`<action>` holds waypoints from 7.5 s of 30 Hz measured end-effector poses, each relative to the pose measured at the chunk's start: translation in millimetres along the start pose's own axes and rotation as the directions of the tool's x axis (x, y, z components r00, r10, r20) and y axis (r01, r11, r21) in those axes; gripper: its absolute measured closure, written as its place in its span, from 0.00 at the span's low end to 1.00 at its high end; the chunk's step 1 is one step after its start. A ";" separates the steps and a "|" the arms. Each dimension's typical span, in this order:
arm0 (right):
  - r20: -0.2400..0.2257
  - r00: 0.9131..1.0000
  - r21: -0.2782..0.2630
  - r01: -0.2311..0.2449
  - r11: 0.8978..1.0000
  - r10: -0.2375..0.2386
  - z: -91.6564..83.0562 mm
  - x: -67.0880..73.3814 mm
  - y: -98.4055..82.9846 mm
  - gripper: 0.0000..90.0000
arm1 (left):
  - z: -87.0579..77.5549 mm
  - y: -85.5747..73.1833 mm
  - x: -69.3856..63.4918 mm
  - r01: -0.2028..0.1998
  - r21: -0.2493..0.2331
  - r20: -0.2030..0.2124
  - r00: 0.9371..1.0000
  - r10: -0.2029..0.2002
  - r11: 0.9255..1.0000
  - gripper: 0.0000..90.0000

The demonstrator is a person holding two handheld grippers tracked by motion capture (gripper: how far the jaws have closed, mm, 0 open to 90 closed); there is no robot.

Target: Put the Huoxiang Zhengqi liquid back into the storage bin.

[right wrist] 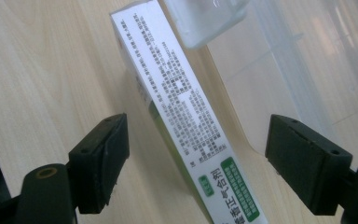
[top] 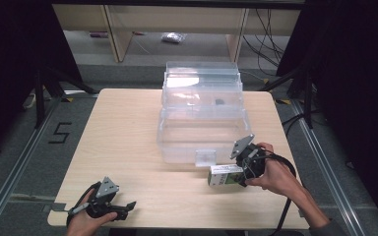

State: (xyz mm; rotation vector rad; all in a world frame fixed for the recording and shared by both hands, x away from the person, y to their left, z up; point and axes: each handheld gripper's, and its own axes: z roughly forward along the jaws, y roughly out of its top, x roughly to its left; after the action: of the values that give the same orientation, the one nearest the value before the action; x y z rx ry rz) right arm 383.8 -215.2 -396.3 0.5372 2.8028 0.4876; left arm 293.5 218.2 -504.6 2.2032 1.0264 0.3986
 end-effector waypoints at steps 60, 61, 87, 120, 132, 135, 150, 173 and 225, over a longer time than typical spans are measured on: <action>-0.159 0.974 0.281 0.202 0.938 -0.162 46.6 -6.2 21.4 0.63 | -1.3 0.0 0.2 0.012 -0.006 0.004 1.000 -0.012 1.000 0.17; -0.157 0.975 0.292 0.199 0.936 -0.158 46.2 -5.1 22.5 0.64 | -1.3 -0.1 0.1 0.012 -0.006 0.004 1.000 -0.012 1.000 0.17; -0.188 0.975 0.288 0.168 0.943 -0.117 20.4 -8.5 25.4 0.71 | -0.7 -0.1 0.0 0.020 -0.011 0.004 1.000 -0.020 1.000 0.17; -0.191 0.964 0.173 0.218 0.961 -0.184 -54.2 -29.6 62.1 0.71 | -0.7 -0.2 0.1 0.018 -0.009 0.004 1.000 -0.018 1.000 0.17; -0.180 0.963 0.168 0.232 0.958 -0.202 -66.2 -43.4 82.0 0.71 | -0.9 -0.2 0.4 0.018 -0.009 0.006 1.000 -0.018 1.000 0.17; -0.179 0.958 0.155 0.253 0.955 -0.225 -65.4 -52.8 88.1 0.71 | -0.9 -0.2 0.5 0.019 -0.009 0.005 1.000 -0.019 1.000 0.17; -0.153 0.953 0.164 0.284 0.945 -0.260 -54.7 -81.8 112.6 0.71 | -0.3 -0.6 -0.4 0.035 -0.019 0.005 0.999 -0.035 0.999 0.17; -0.167 0.957 0.250 0.273 0.929 -0.237 0.1 -112.9 103.3 0.71 | -0.6 -0.8 0.7 0.029 -0.014 0.005 1.000 -0.029 0.999 0.17; -0.221 0.947 0.325 0.297 0.898 -0.233 60.5 -113.2 78.9 0.70 | -1.9 -1.0 2.7 0.004 0.016 0.006 1.000 -0.004 1.000 0.17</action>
State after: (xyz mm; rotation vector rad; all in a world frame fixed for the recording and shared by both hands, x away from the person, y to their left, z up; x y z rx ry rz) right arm 528.6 -174.1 -403.0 0.1689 3.0890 -0.0352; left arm 293.7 221.5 -503.9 2.2147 1.0343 0.3830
